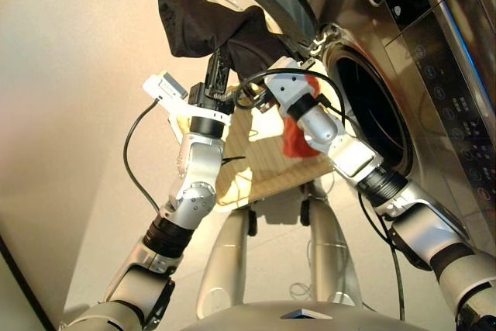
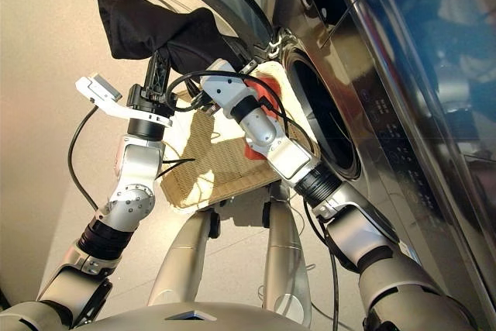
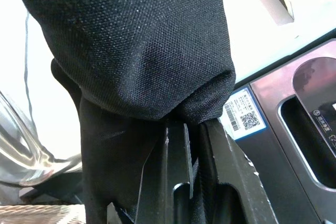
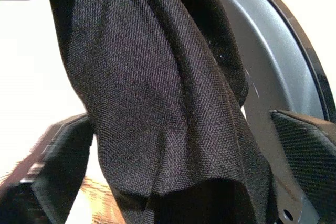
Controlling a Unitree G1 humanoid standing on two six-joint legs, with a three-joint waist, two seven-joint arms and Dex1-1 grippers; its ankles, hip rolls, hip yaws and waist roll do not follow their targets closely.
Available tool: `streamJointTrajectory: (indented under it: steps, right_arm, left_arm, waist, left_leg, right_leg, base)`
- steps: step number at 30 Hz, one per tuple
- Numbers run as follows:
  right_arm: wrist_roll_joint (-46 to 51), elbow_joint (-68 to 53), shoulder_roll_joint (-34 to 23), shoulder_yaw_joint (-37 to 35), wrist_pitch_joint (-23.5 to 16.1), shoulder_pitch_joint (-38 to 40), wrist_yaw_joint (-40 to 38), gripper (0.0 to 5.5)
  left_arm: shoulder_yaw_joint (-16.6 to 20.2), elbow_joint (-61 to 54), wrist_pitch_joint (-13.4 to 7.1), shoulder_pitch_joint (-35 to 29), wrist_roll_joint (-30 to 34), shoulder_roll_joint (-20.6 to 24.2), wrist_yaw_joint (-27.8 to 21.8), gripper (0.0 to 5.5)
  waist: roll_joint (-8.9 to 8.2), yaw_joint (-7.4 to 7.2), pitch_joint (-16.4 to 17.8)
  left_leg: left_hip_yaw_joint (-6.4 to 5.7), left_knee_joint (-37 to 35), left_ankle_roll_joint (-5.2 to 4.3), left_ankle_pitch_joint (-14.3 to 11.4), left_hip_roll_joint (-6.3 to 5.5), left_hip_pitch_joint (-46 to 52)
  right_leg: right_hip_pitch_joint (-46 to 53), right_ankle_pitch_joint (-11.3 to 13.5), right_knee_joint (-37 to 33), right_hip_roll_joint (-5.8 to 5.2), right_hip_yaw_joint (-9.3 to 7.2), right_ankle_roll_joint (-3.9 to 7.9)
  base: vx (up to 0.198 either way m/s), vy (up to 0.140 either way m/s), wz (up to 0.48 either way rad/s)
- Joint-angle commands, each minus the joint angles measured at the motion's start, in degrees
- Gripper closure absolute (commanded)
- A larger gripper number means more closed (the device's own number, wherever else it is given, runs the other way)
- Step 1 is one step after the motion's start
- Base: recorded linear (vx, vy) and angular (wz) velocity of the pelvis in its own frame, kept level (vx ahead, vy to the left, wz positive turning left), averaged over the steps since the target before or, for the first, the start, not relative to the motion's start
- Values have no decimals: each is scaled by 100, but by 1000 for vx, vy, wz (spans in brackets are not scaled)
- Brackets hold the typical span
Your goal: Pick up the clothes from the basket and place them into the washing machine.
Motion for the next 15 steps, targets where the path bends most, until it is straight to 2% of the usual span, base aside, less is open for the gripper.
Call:
streamJointTrajectory:
  steps: [1,10,11,15]
  right_arm:
    - [-16,-527,124,-223,-185,-156,24,550]
    - [221,-934,-45,-285,-180,153,109,550]
    - [245,-973,-67,-319,-177,217,102,550]
    - [478,-1080,-137,-423,-210,525,75,550]
  left_arm:
    - [0,-979,-254,-37,175,302,-165,550]
    - [62,-976,-242,-9,259,313,-94,550]
    - [90,-951,-238,15,285,315,-71,0]
    - [210,-756,-241,135,336,324,11,0]
  waist:
    - [-89,159,-309]
    - [-126,129,-285]
    - [-126,122,-278]
    - [-145,101,-260]
  left_leg:
    - [-108,92,339,-326,-163,-251]
    - [-108,108,348,-337,-168,-248]
    - [-106,106,352,-336,-165,-247]
    - [-100,95,355,-335,-168,-234]
  right_leg:
    - [37,78,-322,96,-90,83]
    - [30,73,-292,107,-99,88]
    - [31,75,-291,106,-97,87]
    - [51,85,-298,103,-100,96]
  base:
    - [0,0,0]
    - [0,0,0]
    - [0,0,0]
    - [0,0,0]
